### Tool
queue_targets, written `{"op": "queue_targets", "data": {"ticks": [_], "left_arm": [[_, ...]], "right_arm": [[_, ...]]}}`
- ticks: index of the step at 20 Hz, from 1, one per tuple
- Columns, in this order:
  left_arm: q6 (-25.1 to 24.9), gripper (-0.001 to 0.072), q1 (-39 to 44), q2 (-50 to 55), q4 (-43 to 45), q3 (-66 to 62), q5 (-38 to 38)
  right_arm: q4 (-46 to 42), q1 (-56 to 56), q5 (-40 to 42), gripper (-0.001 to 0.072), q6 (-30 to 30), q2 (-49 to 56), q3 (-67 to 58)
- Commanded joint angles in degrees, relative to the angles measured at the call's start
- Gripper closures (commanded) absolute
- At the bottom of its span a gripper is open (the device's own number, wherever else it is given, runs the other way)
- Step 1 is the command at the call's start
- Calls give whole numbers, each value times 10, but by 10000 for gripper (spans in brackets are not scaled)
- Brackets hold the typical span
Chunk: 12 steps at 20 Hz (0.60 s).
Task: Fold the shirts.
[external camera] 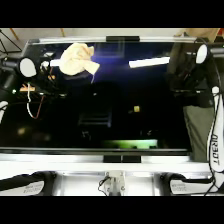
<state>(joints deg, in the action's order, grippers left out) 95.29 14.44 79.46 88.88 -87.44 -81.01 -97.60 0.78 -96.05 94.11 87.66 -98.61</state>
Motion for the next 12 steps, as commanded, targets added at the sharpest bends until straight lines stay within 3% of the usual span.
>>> {"op": "queue_targets", "data": {"ticks": [1,7,12], "left_arm": [[0,91,0,0,0,0,0],[0,91,0,0,0,0,0],[63,91,1,1,-27,0,107]], "right_arm": [[0,0,0,183,0,0,-1],[0,0,0,183,0,0,-1],[1,0,12,183,3,0,-1]]}}
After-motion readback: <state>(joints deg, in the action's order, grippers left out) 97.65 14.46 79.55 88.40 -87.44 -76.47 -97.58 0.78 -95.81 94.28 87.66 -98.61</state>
